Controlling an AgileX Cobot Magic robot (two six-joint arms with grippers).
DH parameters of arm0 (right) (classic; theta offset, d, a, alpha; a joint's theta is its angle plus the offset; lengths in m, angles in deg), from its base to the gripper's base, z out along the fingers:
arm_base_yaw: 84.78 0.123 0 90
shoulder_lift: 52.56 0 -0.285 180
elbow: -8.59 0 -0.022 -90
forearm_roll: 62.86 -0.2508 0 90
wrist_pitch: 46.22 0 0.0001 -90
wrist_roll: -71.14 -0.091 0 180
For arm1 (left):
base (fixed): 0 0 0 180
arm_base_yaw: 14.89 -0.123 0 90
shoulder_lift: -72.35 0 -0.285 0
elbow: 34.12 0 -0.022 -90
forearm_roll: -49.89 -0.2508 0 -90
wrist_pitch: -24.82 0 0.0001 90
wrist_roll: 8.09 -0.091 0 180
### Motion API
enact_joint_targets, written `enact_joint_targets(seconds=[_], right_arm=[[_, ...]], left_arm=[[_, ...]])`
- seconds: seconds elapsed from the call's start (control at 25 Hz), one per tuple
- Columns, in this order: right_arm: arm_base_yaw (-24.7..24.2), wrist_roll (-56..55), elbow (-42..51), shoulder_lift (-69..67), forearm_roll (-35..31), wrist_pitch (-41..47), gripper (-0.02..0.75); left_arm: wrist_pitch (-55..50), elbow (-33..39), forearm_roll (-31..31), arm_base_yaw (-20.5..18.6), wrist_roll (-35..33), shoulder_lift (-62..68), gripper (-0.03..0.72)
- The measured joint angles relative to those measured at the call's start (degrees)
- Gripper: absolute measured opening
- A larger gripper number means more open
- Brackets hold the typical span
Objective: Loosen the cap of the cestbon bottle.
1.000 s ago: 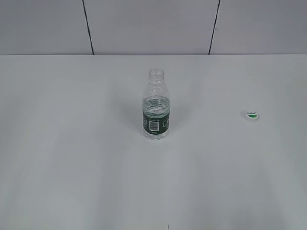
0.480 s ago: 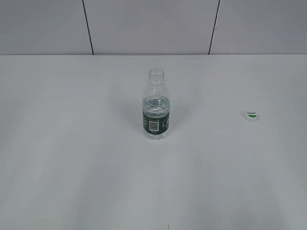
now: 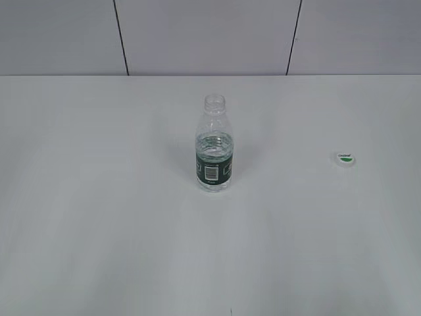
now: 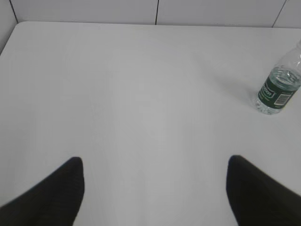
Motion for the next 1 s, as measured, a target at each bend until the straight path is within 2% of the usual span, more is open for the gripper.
enact_joint_targets(seconds=[0.12, 0.44, 0.64, 0.84, 1.0], right_arm=[[1.4, 0.0, 0.0, 0.0, 0.1, 0.0, 0.494], [10.7, 0.0, 0.0, 0.0, 0.1, 0.0, 0.494], [14.9, -0.1, 0.0, 0.0, 0.0, 0.0, 0.494], [15.5, -0.9, 0.0, 0.0, -2.9, 0.0, 0.494], [15.5, -1.0, 0.0, 0.0, -3.6, 0.0, 0.494]], left_arm=[[-0.1, 0.0, 0.0, 0.0, 0.8, 0.0, 0.564], [-0.1, 0.0, 0.0, 0.0, 0.9, 0.0, 0.564], [-0.1, 0.0, 0.0, 0.0, 0.9, 0.0, 0.564], [-0.1, 0.0, 0.0, -0.1, 0.9, 0.0, 0.564], [-0.1, 0.0, 0.0, -4.0, 0.9, 0.0, 0.564]])
